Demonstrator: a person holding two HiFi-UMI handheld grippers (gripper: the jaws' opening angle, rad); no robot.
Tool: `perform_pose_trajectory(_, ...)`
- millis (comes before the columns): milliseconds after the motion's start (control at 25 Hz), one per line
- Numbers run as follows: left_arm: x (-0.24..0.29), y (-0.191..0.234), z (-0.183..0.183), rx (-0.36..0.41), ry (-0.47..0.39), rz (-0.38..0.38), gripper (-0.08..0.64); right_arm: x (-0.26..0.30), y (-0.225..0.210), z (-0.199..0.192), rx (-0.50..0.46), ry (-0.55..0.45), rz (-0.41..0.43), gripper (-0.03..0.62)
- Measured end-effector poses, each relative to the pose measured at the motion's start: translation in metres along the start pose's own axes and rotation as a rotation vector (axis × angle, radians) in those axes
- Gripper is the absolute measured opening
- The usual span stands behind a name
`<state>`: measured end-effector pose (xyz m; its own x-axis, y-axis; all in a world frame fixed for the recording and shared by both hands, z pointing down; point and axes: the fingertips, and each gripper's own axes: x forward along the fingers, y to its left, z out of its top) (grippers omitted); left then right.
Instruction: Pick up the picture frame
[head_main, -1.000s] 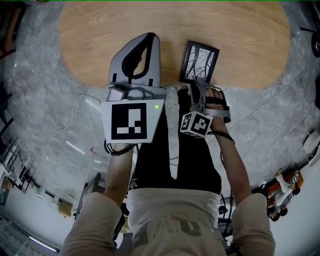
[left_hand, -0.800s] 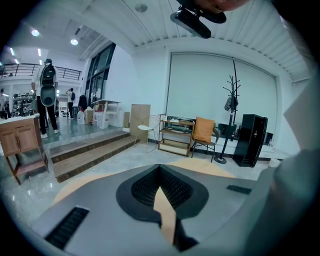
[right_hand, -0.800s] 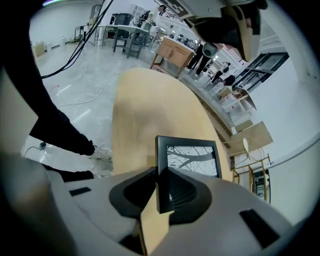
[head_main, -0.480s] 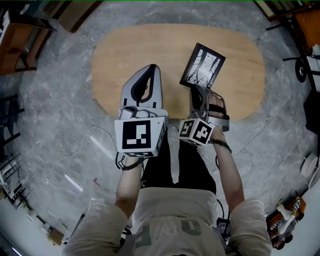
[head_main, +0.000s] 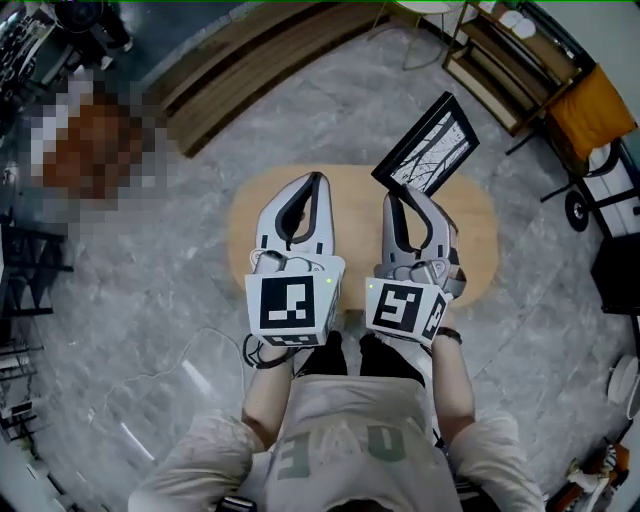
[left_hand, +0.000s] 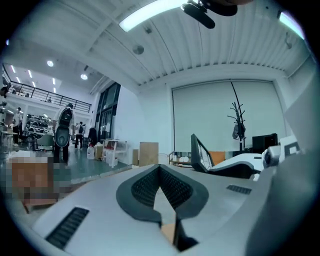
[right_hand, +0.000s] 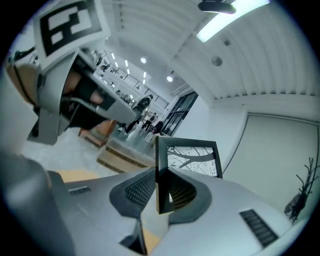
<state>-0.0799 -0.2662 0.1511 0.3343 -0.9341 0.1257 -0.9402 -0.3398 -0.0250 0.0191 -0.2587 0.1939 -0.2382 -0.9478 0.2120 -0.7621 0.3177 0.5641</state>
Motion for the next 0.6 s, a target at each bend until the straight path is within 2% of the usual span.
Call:
perform_pose_trajectory(160, -0.02, -0.01, 0.052, 0.003, -0.065, -0.011, 0.009, -0.037, -0.042, 0.07, 0.108, -0.145, -0.065, 0.078)
perform_pose_trajectory(280, -0.038, -0.013, 0.072, -0.017, -0.095, -0.013, 0.009, -0.066, -0.058, 0.099, 0.257, -0.228, -0.086, 0.078)
perform_pose_trajectory(400, -0.05, -0.02, 0.081, -0.033, -0.124, -0.022, 0.009, -0.086, -0.069, 0.109, 0.383, -0.277, -0.093, 0.078)
perform_pose_trajectory(600, -0.065, -0.037, 0.082, -0.036, -0.149, -0.06, 0.009, -0.103, -0.072, 0.1, 0.477, -0.295, -0.064, 0.078)
